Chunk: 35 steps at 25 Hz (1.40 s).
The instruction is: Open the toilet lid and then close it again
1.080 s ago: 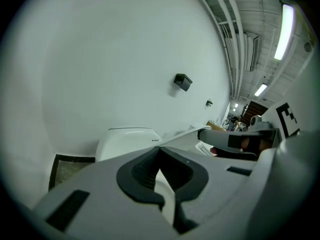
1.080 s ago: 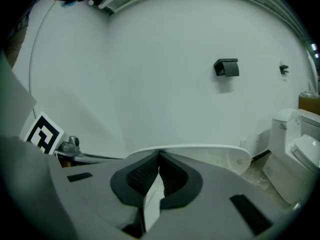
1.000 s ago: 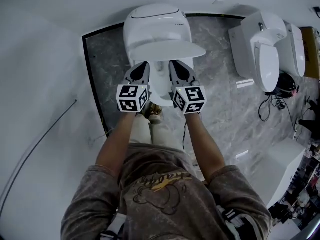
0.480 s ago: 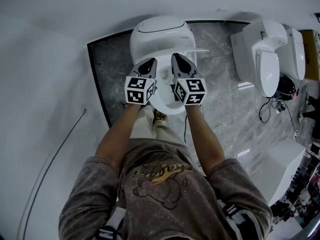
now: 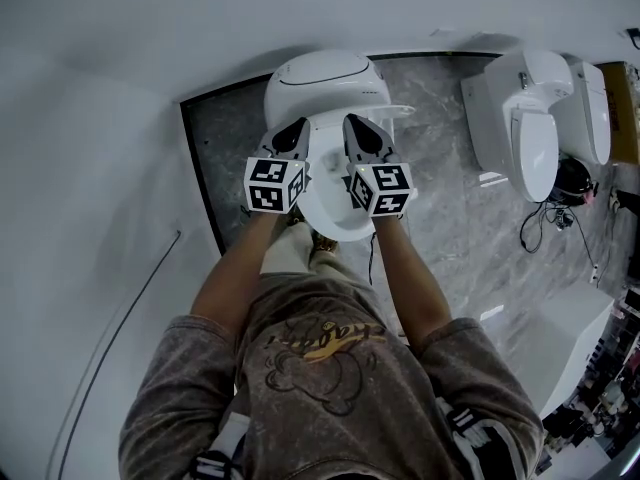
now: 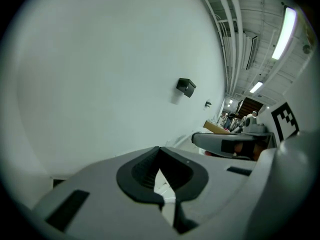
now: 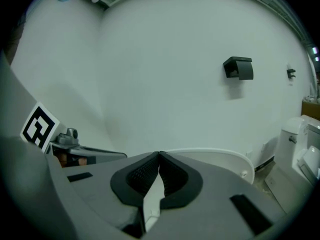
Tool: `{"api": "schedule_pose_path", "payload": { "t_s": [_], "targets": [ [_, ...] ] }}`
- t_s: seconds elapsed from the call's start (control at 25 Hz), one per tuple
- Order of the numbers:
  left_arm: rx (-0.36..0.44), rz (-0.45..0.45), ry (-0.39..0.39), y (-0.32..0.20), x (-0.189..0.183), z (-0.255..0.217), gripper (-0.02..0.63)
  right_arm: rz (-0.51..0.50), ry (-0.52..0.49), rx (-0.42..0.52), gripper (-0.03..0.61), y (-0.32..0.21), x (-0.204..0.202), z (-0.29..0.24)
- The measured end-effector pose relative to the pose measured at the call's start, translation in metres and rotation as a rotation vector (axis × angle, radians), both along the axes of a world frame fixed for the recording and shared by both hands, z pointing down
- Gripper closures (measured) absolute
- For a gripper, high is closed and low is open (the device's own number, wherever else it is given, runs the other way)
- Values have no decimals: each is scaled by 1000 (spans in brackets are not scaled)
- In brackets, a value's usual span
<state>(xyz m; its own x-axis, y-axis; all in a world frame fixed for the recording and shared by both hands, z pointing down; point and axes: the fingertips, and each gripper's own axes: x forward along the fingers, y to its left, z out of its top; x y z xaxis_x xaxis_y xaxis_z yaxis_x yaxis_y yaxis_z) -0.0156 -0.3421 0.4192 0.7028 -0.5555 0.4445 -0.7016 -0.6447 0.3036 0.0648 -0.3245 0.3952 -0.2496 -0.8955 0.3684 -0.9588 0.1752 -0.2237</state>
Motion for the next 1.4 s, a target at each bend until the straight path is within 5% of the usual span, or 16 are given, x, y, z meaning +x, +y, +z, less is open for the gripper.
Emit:
{"api": "schedule_pose_path", "payload": {
  "t_s": [0.36, 0.44, 0.52, 0.8, 1.4],
  "targets": [
    [20, 5, 28, -6, 11, -27, 600, 46, 12, 41, 545, 10, 26, -30],
    [19, 18, 42, -13, 18, -27, 547, 50, 0, 42, 528, 3, 35, -31],
    [8, 43, 47, -19, 26, -23, 493, 43, -13, 38, 495, -7, 42, -31],
    [7, 62, 47, -37, 39, -23, 485, 32, -37, 13, 335, -35, 60, -33],
    [22, 65, -1, -87, 43, -3, 454, -20, -12, -70, 328, -80, 63, -1]
  ]
}}
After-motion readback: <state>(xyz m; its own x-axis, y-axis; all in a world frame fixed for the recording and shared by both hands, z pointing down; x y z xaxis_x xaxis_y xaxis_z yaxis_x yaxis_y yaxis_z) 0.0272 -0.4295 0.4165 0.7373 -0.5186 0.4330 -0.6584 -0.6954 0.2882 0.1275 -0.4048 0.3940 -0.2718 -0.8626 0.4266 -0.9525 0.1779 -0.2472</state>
